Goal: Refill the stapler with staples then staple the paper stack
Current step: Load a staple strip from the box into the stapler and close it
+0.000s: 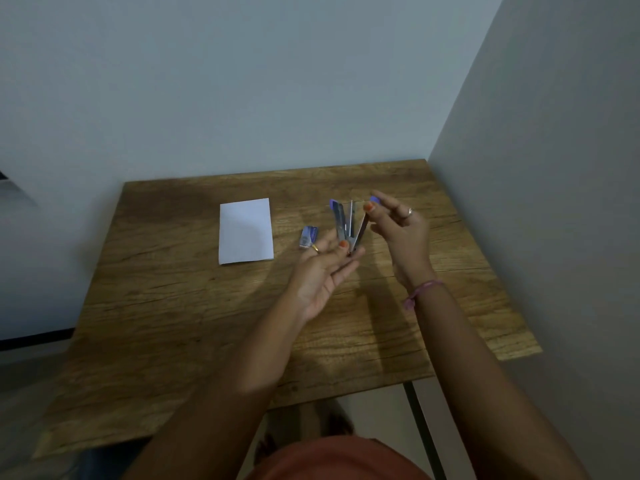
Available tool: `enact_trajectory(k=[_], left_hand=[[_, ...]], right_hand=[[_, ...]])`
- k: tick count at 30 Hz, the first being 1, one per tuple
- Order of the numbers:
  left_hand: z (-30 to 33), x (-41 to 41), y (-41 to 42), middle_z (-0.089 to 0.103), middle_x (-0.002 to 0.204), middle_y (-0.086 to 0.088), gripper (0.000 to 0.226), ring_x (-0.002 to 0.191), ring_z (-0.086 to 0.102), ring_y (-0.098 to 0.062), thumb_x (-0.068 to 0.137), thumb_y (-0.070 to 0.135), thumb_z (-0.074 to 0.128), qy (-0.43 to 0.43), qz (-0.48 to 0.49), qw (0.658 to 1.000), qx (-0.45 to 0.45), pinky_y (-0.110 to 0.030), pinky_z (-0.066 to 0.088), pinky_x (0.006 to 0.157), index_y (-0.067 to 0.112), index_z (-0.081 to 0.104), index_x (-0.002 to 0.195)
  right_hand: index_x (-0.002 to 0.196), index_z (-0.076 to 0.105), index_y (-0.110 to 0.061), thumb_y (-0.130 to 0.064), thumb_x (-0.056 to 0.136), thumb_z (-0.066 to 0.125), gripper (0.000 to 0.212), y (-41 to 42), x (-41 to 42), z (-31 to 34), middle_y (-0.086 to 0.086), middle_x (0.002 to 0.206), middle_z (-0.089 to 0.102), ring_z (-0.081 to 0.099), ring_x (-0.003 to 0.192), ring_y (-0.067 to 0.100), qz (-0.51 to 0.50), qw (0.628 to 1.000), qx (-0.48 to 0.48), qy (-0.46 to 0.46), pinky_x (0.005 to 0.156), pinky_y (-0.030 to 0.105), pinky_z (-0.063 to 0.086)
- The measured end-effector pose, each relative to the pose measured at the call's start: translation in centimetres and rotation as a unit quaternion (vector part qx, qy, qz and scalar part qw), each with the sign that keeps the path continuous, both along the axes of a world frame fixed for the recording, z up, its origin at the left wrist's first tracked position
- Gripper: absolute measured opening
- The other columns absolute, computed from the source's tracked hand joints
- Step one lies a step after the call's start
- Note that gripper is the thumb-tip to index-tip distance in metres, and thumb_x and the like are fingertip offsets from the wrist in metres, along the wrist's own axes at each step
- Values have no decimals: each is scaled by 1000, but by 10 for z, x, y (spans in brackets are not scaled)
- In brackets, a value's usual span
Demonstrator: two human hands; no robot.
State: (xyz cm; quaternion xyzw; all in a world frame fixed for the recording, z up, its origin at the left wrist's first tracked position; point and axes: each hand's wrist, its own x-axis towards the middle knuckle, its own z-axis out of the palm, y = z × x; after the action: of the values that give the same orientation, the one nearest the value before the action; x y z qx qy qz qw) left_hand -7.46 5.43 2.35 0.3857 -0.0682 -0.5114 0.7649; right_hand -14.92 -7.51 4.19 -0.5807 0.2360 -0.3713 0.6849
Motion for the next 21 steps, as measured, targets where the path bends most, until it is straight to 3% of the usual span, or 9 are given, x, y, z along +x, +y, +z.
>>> enact_trajectory(k=[2, 5, 7, 9, 11, 16, 18, 21], left_hand=[[-2, -4, 0, 66, 120, -16, 47, 98, 71, -21, 92, 0, 54, 25, -24, 999, -6, -27, 58, 77, 11, 44, 136], [-2, -2, 1, 73, 105, -14, 40, 96, 72, -20, 89, 1, 56, 42, -51, 998, -21, -27, 59, 75, 14, 54, 127], [-3, -3, 2, 73, 104, -15, 29, 97, 71, -21, 88, 2, 57, 41, -78, 996, -30, -28, 58, 76, 16, 69, 111], [-6, -4, 2, 73, 106, -15, 27, 97, 71, -21, 88, 3, 58, 45, -91, 994, -36, -28, 58, 77, 17, 75, 103], [-10, -6, 2, 73, 107, -14, 27, 97, 71, -21, 87, 2, 59, 49, -90, 994, -34, -29, 58, 77, 17, 76, 100], [-17, -8, 0, 72, 107, -18, 22, 97, 71, -24, 84, 3, 63, 45, -64, 997, 4, -29, 59, 74, 12, 75, 99], [-19, -10, 0, 72, 108, -19, 25, 98, 71, -24, 84, 6, 65, 30, -40, 998, 32, -29, 59, 76, 5, 69, 108], [-21, -17, 0, 74, 104, -15, 29, 96, 71, -21, 79, 12, 72, 6, -15, 999, 51, -25, 58, 74, 3, 68, 106]], right_hand=[[104, 69, -23, -15, 85, 68, 20, -1, 5, 1, -14, 87, 75, 68, 86, 0, 14, 999, 15, 27, 72, 15, 51], [103, 69, -22, -32, 87, 65, 19, 0, 6, -3, -7, 93, 73, 65, 93, 14, 97, 988, 113, 49, 79, 28, 53], [110, 66, -12, -47, 86, 61, 43, 2, 5, -6, 6, 104, 72, 66, 99, 23, 178, 961, 202, 61, 79, 33, 56], [124, 54, -1, -45, 91, 54, 55, 5, 6, -5, 16, 115, 69, 67, 105, 25, 215, 929, 300, 30, 81, 33, 57], [131, 45, 2, -38, 95, 51, 54, 6, 8, -4, 17, 113, 69, 69, 102, 23, 212, 906, 367, 4, 78, 31, 58], [115, 57, 4, -32, 96, 50, 41, 4, 8, -7, 13, 100, 73, 72, 86, 17, 214, 889, 405, 3, 85, 28, 55], [110, 59, 1, -27, 97, 49, 33, 1, 9, -8, 12, 95, 74, 73, 81, 14, 189, 897, 400, 18, 85, 28, 53], [104, 60, 1, -20, 98, 47, 25, 0, 12, -9, 10, 88, 76, 73, 77, 13, 156, 913, 375, 47, 81, 28, 55]])
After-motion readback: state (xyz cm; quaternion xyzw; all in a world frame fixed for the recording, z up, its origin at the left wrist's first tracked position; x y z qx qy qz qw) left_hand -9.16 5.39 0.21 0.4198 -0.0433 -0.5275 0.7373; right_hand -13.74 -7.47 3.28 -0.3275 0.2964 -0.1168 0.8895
